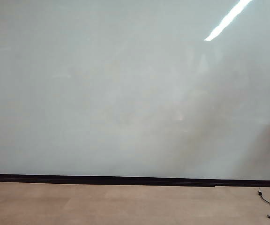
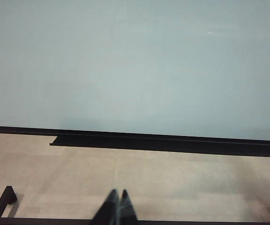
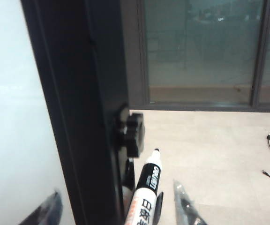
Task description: Pick up the pen on the shelf to the right of the whiteboard and write the letter Z.
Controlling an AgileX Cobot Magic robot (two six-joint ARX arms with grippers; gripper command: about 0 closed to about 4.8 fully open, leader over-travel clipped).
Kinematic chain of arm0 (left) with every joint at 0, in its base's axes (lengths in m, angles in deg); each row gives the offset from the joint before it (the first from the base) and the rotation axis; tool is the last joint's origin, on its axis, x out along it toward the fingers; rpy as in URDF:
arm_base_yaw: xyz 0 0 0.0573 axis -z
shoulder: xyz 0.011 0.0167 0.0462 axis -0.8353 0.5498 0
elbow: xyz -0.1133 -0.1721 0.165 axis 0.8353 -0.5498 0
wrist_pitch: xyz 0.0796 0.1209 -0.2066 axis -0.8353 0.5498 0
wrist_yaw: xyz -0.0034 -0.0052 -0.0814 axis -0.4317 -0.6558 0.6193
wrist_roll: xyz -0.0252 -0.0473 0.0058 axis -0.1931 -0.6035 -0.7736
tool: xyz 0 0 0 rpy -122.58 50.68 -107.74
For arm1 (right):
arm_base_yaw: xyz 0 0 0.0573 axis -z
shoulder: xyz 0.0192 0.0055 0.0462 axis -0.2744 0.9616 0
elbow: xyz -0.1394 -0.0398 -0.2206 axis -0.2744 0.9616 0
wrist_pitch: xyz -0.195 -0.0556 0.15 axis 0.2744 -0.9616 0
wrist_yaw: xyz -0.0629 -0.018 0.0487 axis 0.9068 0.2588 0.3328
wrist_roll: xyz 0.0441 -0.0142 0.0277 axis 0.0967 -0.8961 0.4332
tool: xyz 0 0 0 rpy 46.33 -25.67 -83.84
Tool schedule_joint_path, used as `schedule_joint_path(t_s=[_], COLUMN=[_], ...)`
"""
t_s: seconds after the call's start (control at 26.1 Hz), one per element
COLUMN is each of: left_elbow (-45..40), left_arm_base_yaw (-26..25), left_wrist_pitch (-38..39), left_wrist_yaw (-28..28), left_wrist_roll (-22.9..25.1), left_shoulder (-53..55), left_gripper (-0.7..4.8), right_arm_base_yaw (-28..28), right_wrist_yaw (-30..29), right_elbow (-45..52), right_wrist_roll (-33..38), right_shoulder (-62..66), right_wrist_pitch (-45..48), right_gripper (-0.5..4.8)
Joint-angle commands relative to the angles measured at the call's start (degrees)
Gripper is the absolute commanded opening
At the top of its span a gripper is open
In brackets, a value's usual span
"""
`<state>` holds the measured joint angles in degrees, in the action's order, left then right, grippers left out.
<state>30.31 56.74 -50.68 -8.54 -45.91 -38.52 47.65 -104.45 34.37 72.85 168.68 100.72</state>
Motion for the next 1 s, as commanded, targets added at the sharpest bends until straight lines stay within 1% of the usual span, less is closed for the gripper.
schedule_joint_path(t_s=[0.04,0.15,0.54,0.69,0.88,1.0], left_elbow=[0.13,0.13,0.13,0.13,0.13,0.13], left_arm_base_yaw=[0.0,0.0,0.0,0.0,0.0,0.0], left_wrist_pitch=[-0.31,-0.31,-0.31,-0.28,-0.31,-0.31], left_wrist_yaw=[0.0,0.0,0.0,0.02,0.02,0.0], left_wrist_roll=[0.24,0.24,0.24,0.24,0.24,0.24], left_shoulder=[0.02,0.02,0.02,0.02,0.02,0.02], left_gripper=[-0.04,-0.05,-0.04,-0.04,-0.05,-0.05], right_arm_base_yaw=[0.0,-0.04,-0.13,-0.33,-0.74,-1.11], right_wrist_yaw=[0.35,1.64,3.23,4.24,4.39,4.35], right_elbow=[0.11,0.61,1.11,1.9,1.88,1.88], right_wrist_roll=[1.57,1.57,1.57,1.44,-0.02,-0.68], right_shoulder=[-0.17,-0.15,-0.15,-0.15,-0.13,0.09], right_wrist_pitch=[0.61,0.61,-0.44,-0.07,0.0,0.04], right_gripper=[3.09,3.04,3.03,2.81,2.8,2.68])
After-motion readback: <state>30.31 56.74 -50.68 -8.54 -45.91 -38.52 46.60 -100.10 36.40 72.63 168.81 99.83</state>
